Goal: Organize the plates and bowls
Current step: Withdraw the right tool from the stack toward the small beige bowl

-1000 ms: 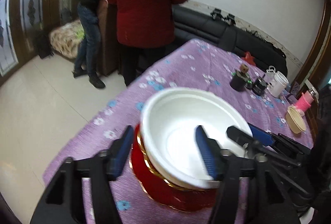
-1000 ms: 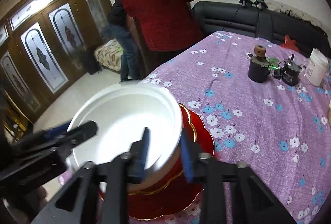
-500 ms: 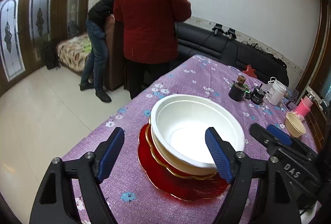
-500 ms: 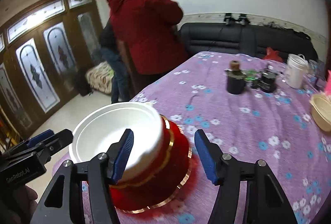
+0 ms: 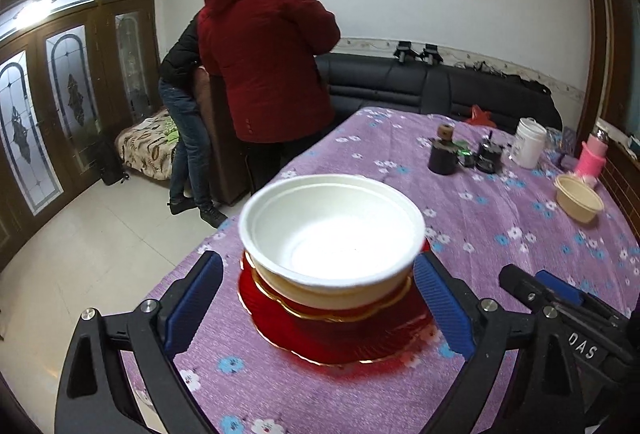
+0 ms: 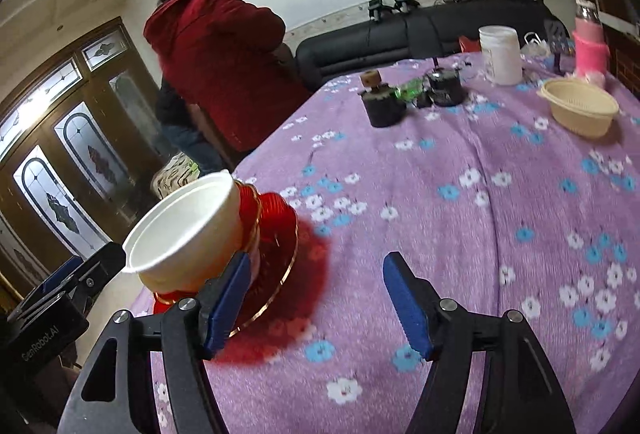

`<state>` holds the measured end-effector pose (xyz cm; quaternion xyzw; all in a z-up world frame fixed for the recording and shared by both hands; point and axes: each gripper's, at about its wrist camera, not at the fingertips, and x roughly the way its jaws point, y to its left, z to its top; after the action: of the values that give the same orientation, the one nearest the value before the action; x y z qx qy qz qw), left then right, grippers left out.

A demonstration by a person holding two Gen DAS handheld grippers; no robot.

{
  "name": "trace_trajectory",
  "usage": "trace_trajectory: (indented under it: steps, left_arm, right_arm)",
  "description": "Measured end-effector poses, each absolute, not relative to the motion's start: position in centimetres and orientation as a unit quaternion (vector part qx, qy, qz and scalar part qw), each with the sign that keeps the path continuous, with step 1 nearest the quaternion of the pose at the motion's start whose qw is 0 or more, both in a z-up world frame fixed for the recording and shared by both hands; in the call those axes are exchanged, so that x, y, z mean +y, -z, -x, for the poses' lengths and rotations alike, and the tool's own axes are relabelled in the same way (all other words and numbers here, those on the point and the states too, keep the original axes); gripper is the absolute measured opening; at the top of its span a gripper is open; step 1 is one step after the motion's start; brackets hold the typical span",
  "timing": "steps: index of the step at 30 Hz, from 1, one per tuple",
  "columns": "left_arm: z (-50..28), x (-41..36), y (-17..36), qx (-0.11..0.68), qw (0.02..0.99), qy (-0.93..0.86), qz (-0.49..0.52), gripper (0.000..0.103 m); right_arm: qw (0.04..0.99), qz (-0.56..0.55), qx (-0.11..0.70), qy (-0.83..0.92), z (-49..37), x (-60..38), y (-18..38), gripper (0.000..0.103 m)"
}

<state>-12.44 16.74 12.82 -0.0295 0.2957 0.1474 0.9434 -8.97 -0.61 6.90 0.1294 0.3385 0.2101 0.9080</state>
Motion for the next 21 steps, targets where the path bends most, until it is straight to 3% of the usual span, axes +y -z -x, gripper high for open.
trace_trajectory:
  steps: [21]
  left_arm:
    - [12.8, 14.6, -11.6, 0.325, 0.937, -0.124, 0.019, 0.096]
  right_arm:
    - [0.905, -0.108, 0.353, -0.212, 11.2, -0.8, -5.5, 0.076]
